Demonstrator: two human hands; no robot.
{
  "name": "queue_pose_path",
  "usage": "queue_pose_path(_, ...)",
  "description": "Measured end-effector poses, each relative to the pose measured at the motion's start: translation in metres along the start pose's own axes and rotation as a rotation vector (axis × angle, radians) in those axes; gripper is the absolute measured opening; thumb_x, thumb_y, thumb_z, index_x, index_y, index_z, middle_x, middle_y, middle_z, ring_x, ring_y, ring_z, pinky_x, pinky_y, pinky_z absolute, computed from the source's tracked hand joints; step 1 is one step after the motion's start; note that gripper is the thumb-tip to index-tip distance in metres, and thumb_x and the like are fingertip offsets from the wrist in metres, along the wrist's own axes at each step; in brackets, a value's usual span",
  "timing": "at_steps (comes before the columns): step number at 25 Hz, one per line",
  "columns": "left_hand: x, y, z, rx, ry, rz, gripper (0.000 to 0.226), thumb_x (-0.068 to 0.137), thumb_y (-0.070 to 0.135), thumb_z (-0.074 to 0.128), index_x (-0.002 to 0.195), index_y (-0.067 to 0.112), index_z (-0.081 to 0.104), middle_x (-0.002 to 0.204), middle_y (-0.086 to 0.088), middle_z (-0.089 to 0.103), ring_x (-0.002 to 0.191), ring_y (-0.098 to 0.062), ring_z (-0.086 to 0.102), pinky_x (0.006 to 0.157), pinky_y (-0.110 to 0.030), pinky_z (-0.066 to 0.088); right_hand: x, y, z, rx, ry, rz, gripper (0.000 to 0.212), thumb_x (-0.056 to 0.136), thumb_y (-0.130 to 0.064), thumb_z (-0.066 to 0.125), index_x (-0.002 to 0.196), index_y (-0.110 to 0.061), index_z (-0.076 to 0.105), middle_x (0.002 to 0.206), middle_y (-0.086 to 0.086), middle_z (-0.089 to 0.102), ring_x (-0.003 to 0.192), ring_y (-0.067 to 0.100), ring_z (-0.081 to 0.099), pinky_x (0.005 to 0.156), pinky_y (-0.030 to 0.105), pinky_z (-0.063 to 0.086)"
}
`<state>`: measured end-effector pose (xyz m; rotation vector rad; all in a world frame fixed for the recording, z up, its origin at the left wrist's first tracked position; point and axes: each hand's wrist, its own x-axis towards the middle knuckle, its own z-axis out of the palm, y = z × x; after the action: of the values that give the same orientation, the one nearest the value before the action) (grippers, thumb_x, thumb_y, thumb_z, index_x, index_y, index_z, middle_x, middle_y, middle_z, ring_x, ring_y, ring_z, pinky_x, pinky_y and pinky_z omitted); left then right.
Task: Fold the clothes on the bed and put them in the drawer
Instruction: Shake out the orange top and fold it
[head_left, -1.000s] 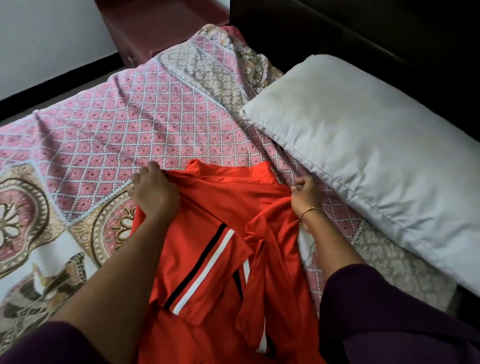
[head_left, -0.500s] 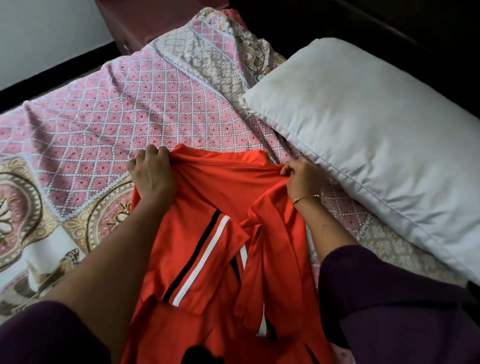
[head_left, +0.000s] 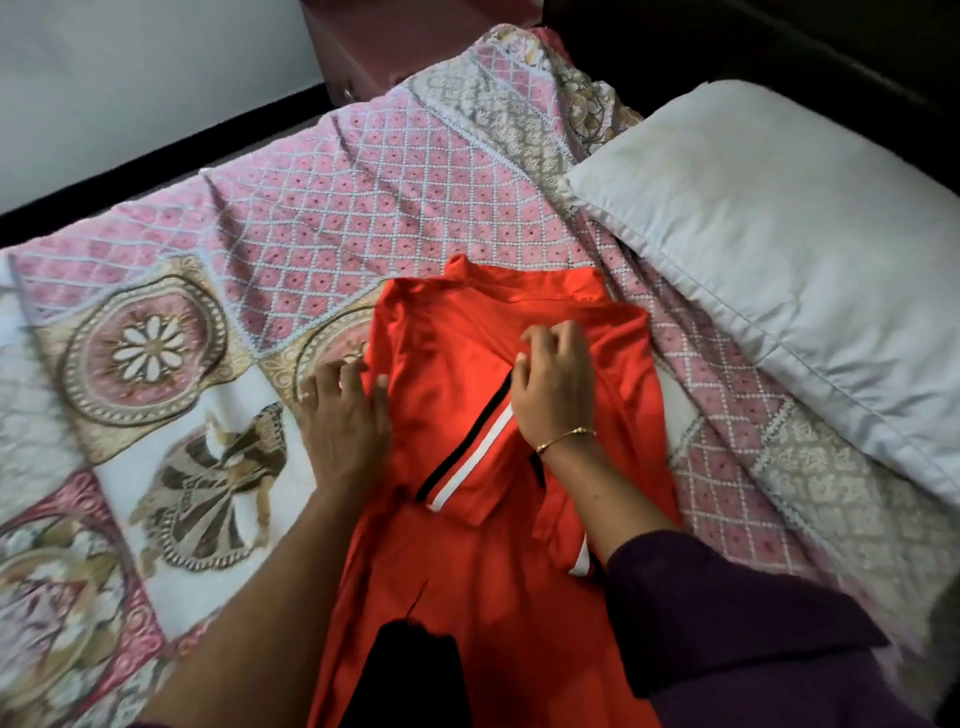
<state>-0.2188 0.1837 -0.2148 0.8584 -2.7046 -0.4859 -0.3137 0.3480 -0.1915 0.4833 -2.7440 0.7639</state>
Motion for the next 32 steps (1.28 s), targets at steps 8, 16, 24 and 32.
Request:
queue_pose_path(8,-0.144,-0.073,-0.065,0.148,-0.147,0.169,0.039,0.081,0.040,0.043,0.078,0.006,0.062,0.075,-0.015,0.059,0.066,-0.035,0.059,0.056,-0.037,0.049,-0.130,-0.109,0.005,0.134,-0.726,0.155,0.042,0.092,-0.038,0.053,0.094,0.002,0.064,0.103,0.025,0.065,0.099,0.037,0.059,0.076,0.039,0.040)
queue_pose_path(16,-0.294,-0.143,-0.110,0.236,-0.229,0.192,0.050,0.074,0.054,0.041,0.082,0.011,0.065,0.074,-0.006,0.061,0.063,-0.023,0.060,0.049,-0.026,0.048,-0.203,-0.163,0.011,0.714,-0.620,0.787,0.021,0.096,-0.020,0.045,0.106,-0.006,0.056,0.091,0.011,0.054,0.070,0.021,0.052,0.065,0.029,0.039)
queue_pose_path(24,-0.353,-0.149,-0.144,-0.104,-0.130,-0.135,0.024,0.093,0.028,0.038,0.086,0.008,0.050,0.062,-0.014,0.060,0.053,-0.037,0.059,0.043,-0.033,0.033,-0.278,-0.185,-0.023,0.795,-1.126,0.881,0.022,0.098,-0.018,0.046,0.077,-0.014,0.049,0.078,0.004,0.055,0.067,0.014,0.054,0.062,0.027,0.047)
queue_pose_path(32,-0.389,-0.148,-0.153,0.001,-0.032,-0.234,0.020,0.082,0.027,0.057,0.077,0.008,0.056,0.060,-0.011,0.061,0.050,-0.033,0.060,0.040,-0.031,0.039,-0.315,-0.202,-0.014,0.403,-0.807,0.434,0.022,0.085,-0.021,0.062,0.092,0.000,0.066,0.093,0.019,0.066,0.082,0.030,0.060,0.068,0.035,0.047)
